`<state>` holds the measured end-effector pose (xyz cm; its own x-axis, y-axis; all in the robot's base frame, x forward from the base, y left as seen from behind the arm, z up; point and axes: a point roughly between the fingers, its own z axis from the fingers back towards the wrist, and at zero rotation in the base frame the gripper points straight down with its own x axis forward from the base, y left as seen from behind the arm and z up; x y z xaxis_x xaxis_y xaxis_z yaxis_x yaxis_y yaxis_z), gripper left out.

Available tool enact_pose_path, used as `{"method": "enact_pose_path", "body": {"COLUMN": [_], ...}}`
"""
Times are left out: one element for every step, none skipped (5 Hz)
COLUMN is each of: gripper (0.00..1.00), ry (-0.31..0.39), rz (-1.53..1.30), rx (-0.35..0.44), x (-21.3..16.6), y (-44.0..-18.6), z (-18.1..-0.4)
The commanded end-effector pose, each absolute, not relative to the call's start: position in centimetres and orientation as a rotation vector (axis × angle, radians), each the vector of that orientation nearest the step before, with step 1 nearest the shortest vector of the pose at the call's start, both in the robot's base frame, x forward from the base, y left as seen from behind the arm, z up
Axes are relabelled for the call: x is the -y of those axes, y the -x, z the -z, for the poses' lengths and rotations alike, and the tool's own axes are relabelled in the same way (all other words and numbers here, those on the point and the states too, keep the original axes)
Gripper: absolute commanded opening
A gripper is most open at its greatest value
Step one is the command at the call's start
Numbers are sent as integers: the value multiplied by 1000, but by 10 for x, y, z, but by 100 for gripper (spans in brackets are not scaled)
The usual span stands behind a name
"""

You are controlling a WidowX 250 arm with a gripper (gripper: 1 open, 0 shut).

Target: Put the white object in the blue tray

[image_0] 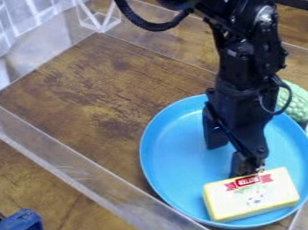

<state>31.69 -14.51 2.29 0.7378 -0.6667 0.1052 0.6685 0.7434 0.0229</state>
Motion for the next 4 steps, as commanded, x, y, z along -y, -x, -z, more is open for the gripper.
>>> {"method": "enact_pose_path", "body": {"gripper": [100, 100, 100, 100], "ry": [7, 0, -5, -6], "rz": [669, 609, 549, 576], "rx": [95, 94, 93, 89], "x": [145, 145, 147, 149], "y": [-320, -329, -337, -342], "z": [-13, -9, -6, -4]}}
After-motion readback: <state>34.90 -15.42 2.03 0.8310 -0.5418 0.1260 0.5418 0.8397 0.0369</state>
